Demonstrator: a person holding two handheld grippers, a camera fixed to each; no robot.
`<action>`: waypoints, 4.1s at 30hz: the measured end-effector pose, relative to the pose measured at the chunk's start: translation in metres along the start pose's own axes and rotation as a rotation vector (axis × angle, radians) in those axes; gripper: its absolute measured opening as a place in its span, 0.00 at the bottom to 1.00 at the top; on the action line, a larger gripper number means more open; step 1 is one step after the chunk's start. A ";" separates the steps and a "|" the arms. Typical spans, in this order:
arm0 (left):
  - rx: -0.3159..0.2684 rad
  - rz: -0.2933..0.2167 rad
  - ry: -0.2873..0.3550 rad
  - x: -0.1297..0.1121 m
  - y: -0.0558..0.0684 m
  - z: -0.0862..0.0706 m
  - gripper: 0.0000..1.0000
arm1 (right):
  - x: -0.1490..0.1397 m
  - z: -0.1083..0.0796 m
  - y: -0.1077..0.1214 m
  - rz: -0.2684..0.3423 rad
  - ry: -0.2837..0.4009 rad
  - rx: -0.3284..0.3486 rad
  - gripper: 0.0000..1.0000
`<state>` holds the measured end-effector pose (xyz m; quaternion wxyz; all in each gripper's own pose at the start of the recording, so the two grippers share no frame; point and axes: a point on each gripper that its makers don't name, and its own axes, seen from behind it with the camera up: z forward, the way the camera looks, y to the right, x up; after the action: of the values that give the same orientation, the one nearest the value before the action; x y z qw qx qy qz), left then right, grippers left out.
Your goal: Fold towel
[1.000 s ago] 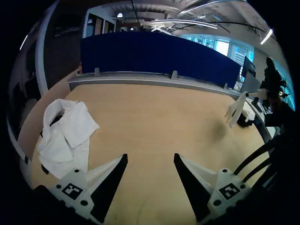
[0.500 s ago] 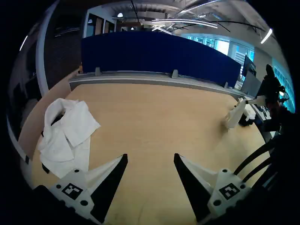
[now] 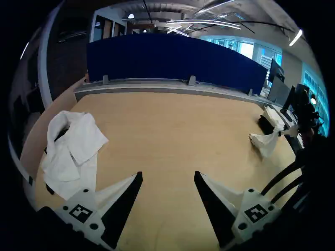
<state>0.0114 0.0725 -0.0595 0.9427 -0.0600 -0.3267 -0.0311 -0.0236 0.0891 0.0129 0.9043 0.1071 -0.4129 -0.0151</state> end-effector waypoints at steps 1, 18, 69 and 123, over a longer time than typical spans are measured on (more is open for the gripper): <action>-0.001 0.000 0.000 0.000 0.001 0.000 0.91 | -0.006 0.001 0.002 0.010 -0.009 -0.006 0.02; 0.004 0.001 0.002 0.000 -0.001 -0.004 0.91 | -0.085 0.017 0.041 0.151 -0.173 -0.182 0.02; -0.004 0.012 -0.001 0.004 -0.005 0.002 0.91 | -0.057 0.026 -0.024 0.096 -0.038 -0.125 1.00; -0.005 0.011 0.044 0.020 -0.011 0.000 0.91 | 0.038 -0.022 -0.069 0.078 0.315 -0.131 1.00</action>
<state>0.0260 0.0612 -0.0467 0.9498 -0.0633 -0.3052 -0.0279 0.0220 0.0210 0.0132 0.9628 0.0327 -0.2679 0.0100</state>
